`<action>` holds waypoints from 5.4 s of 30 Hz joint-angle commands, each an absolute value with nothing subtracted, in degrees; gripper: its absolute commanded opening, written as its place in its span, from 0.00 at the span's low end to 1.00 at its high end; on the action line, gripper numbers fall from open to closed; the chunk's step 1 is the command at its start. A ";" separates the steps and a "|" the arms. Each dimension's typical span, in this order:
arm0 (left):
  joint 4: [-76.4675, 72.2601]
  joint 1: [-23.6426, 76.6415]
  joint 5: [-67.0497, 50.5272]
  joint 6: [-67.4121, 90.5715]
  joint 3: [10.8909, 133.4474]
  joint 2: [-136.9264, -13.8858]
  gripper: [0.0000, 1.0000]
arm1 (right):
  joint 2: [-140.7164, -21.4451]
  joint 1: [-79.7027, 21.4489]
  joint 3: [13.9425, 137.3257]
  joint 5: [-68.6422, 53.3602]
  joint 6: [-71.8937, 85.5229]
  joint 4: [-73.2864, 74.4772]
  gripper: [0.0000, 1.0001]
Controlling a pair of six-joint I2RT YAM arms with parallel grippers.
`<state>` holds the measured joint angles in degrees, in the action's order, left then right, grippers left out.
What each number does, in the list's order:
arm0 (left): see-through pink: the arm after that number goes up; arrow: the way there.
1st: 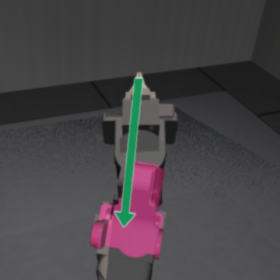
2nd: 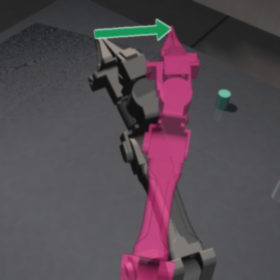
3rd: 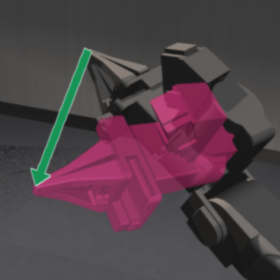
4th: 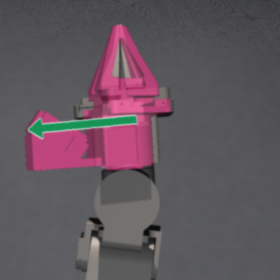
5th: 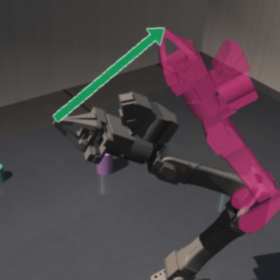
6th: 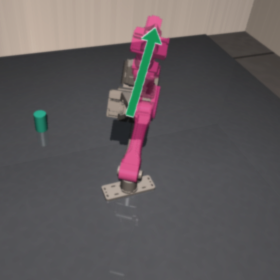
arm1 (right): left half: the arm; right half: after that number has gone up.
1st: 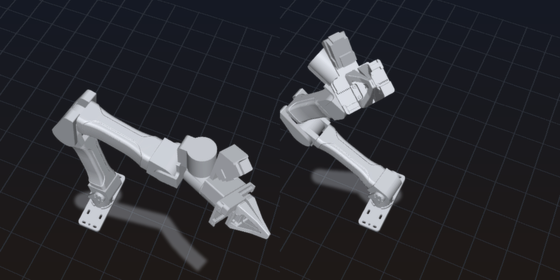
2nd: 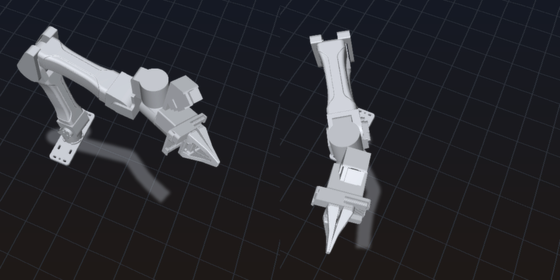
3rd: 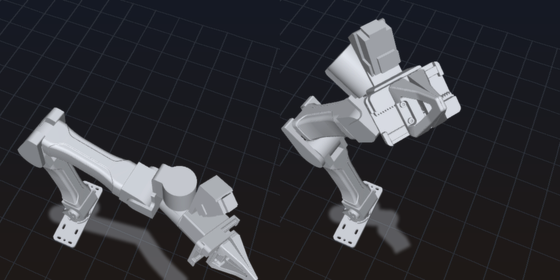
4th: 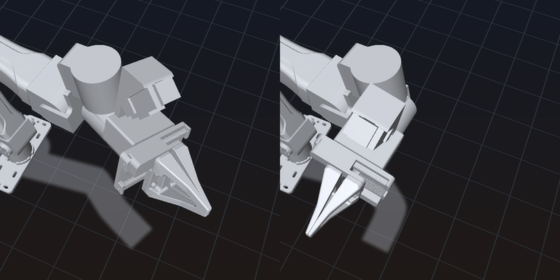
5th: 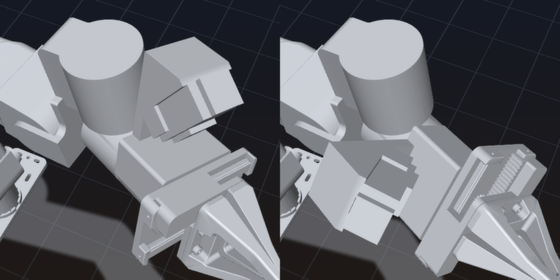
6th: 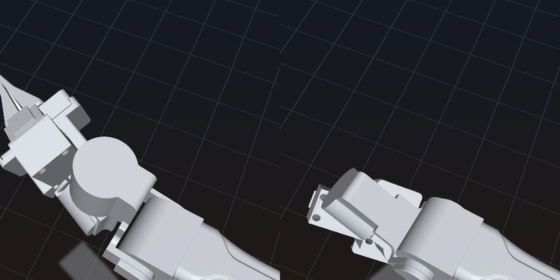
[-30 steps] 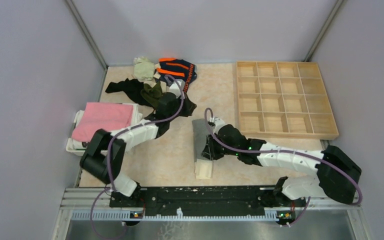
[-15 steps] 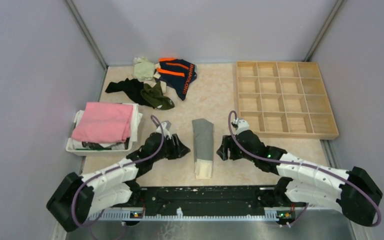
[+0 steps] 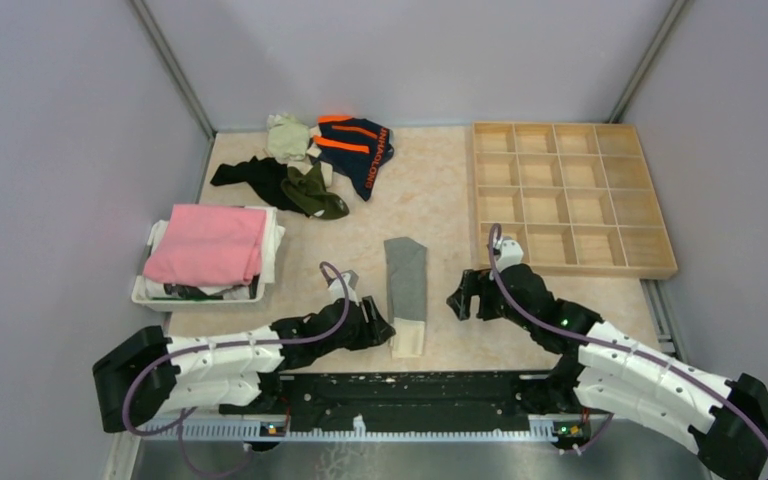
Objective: Roll the underwear
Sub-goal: Fold the underwear at the center of the board, then roll the underwear to the center of the board.
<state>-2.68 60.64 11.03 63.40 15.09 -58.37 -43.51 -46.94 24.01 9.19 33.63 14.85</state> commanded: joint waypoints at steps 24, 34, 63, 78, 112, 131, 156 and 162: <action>4.11 70.05 13.26 74.76 19.96 -72.36 0.44 | -42.36 -46.57 22.20 6.58 34.85 14.61 0.73; 6.54 70.05 17.97 76.68 20.48 -73.54 0.30 | -42.97 -46.56 22.04 6.38 34.26 13.38 0.71; 14.77 63.51 18.51 59.94 19.49 -67.41 0.00 | -44.87 -49.61 19.62 -6.49 13.60 -8.43 0.61; 11.61 59.33 12.69 48.79 20.38 -65.43 0.00 | -60.47 -81.71 16.91 12.70 -38.18 -20.17 0.65; 9.02 58.01 9.95 47.08 18.53 -68.25 0.00 | -90.31 -82.18 16.80 3.61 -64.70 -42.83 0.60; 8.93 57.53 9.58 46.90 18.54 -68.61 0.00 | -91.61 -80.57 17.54 5.99 -66.86 -41.44 0.54; 8.70 57.07 9.06 46.95 18.20 -68.23 0.00 | -92.78 -79.01 18.15 5.92 -66.81 -42.14 0.55; 8.65 57.04 9.05 47.09 18.20 -68.17 0.00 | -94.27 -78.32 18.87 4.56 -67.76 -42.78 0.55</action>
